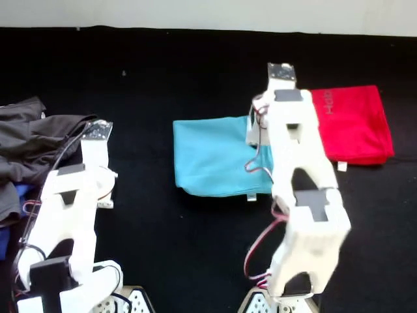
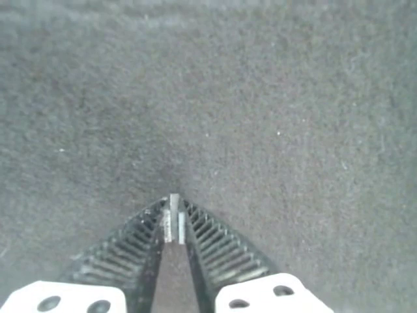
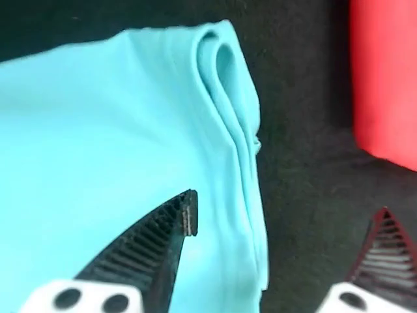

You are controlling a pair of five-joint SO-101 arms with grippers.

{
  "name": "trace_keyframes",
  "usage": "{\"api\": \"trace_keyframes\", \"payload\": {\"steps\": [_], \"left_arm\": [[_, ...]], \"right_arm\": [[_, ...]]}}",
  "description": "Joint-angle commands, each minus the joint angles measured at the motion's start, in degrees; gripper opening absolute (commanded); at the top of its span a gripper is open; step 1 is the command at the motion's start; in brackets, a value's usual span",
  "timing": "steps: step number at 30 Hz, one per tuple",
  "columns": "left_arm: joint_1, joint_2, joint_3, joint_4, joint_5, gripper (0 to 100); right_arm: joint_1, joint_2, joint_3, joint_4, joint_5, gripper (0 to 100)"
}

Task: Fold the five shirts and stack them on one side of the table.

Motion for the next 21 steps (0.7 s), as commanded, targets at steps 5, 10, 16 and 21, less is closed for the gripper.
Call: {"api": "trace_keyframes", "payload": {"steps": [5,10,16,21], "left_arm": [[-0.5,-1.4,1.5,-3.5,-0.2,1],[-0.5,-1.4,1.9,-3.5,-0.2,1],[-0.4,-1.5,2.8,-4.7,-0.2,1],[-0.4,-1.5,2.8,-4.7,-0.2,1]], "right_arm": [[-2.6,14.0,-15.2,5.5,-0.9,37.1],[-5.2,22.1,-20.4,6.9,-0.9,29.3],[-4.7,28.1,-24.0,8.1,0.7,1.7],[-1.7,27.9,-30.0,11.8,4.6,0.7]]}}
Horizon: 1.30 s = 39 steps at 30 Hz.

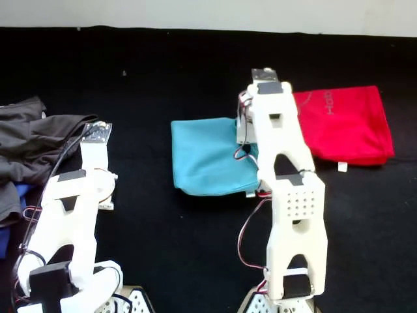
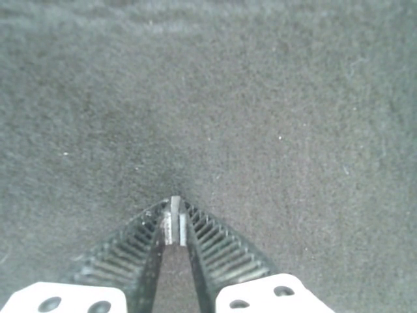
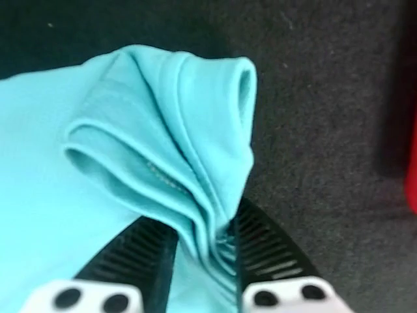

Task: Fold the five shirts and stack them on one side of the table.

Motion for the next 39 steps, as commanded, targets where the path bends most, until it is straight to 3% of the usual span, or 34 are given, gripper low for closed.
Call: {"api": "trace_keyframes", "payload": {"steps": [1,6,9,16,22,29,39], "left_arm": [[-0.3,-0.3,0.0,-1.4,-0.2,1],[-0.3,-0.3,0.0,-1.4,-0.2,1],[-0.3,-0.3,0.0,-1.5,-0.2,1],[-0.3,-0.3,0.0,-1.5,-0.2,1],[-0.3,-0.3,0.0,-1.5,-0.2,1],[-0.3,-0.3,0.0,-1.5,-0.2,1],[-0.3,-0.3,0.0,-1.5,-0.2,1]], "right_arm": [[2.1,1.5,-6.6,2.9,2.7,0.6],[6.5,1.5,-25.7,14.7,10.7,0.6],[10.0,0.0,-33.0,15.3,15.4,0.6],[18.1,-3.3,-31.1,15.1,23.8,0.6],[23.5,4.8,-30.4,10.6,30.1,0.6],[22.3,9.0,-33.5,14.6,34.2,0.6],[22.3,-8.7,-40.1,15.3,33.6,0.6]]}}
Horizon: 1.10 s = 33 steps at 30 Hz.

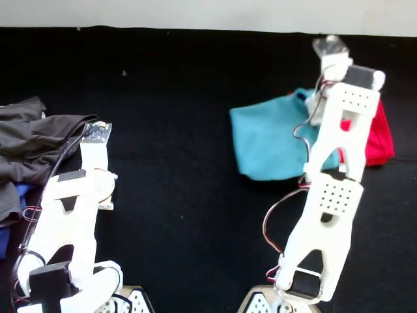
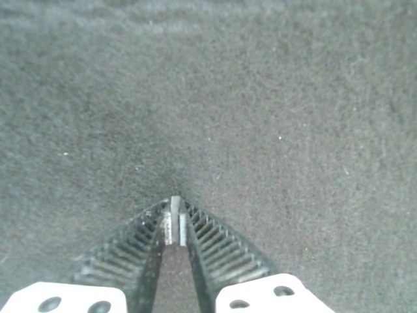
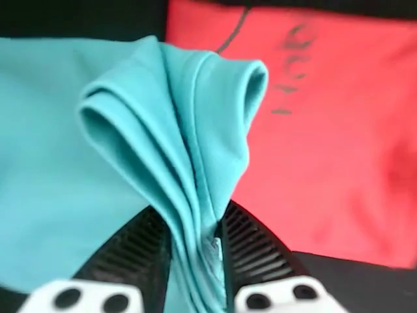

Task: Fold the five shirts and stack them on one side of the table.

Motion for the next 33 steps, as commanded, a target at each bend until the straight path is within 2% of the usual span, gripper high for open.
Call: {"api": "trace_keyframes", "payload": {"steps": [1,3,9,16,23,33], "left_arm": [[-0.3,-0.4,0.0,-1.5,-0.3,1],[-0.3,-0.4,0.0,-1.5,-0.3,1],[-0.3,-0.4,0.0,-1.5,-0.3,1],[-0.3,-0.4,0.0,-1.5,-0.3,1],[-0.3,-0.4,0.0,-1.5,-0.3,1],[-0.3,-0.4,0.0,-1.5,-0.3,1]], "right_arm": [[1.0,-11.0,-2.9,0.6,0.6,0.6],[1.6,-13.9,-2.9,0.5,1.1,0.6],[5.6,-13.9,-2.9,0.0,9.6,0.6],[12.9,-2.4,-2.9,-12.8,16.0,0.6],[14.5,6.8,-3.2,-22.3,16.5,0.8],[16.0,8.7,-2.9,-29.1,16.4,0.9]]}}
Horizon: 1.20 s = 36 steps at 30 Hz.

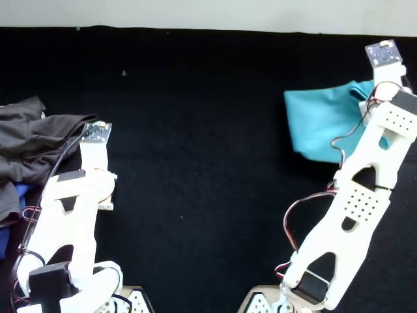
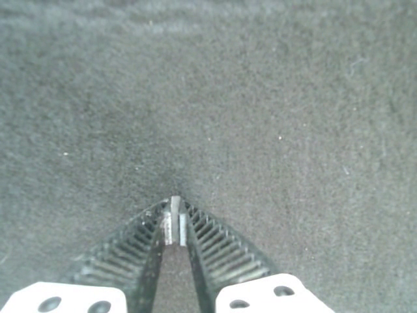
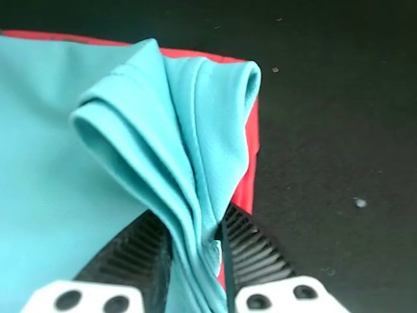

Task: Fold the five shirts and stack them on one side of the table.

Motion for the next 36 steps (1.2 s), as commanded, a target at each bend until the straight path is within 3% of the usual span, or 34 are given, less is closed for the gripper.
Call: {"api": "trace_keyframes", "payload": {"steps": [1,6,8,17,20,24,32,36], "left_arm": [[-0.3,-0.4,0.0,-1.5,-0.3,1],[-0.3,-0.4,0.0,-1.5,-0.3,1],[-0.3,-0.4,0.0,-1.5,-0.3,1],[-0.3,-0.4,0.0,-1.5,-0.3,1],[-0.3,-0.4,0.0,-1.5,-0.3,1],[-0.3,-0.4,0.0,-1.5,-0.3,1],[-0.3,-0.4,0.0,-1.5,-0.3,1],[-0.3,-0.4,0.1,-1.5,-0.3,1]], "right_arm": [[1.2,-0.7,-2.6,-2.5,0.9,1.0],[1.4,-0.7,-2.6,-2.1,0.3,14.5],[1.6,-0.8,-3.0,-2.2,-3.6,19.9],[0.0,-1.3,-14.3,-8.8,-14.3,21.0],[-1.8,-0.7,-16.5,-8.6,-14.4,18.3],[-4.0,0.0,-12.4,-8.6,-13.6,0.2],[-4.6,3.4,-10.3,-7.5,-13.0,0.5],[-2.4,6.1,-10.2,-11.7,-13.0,0.5]]}}
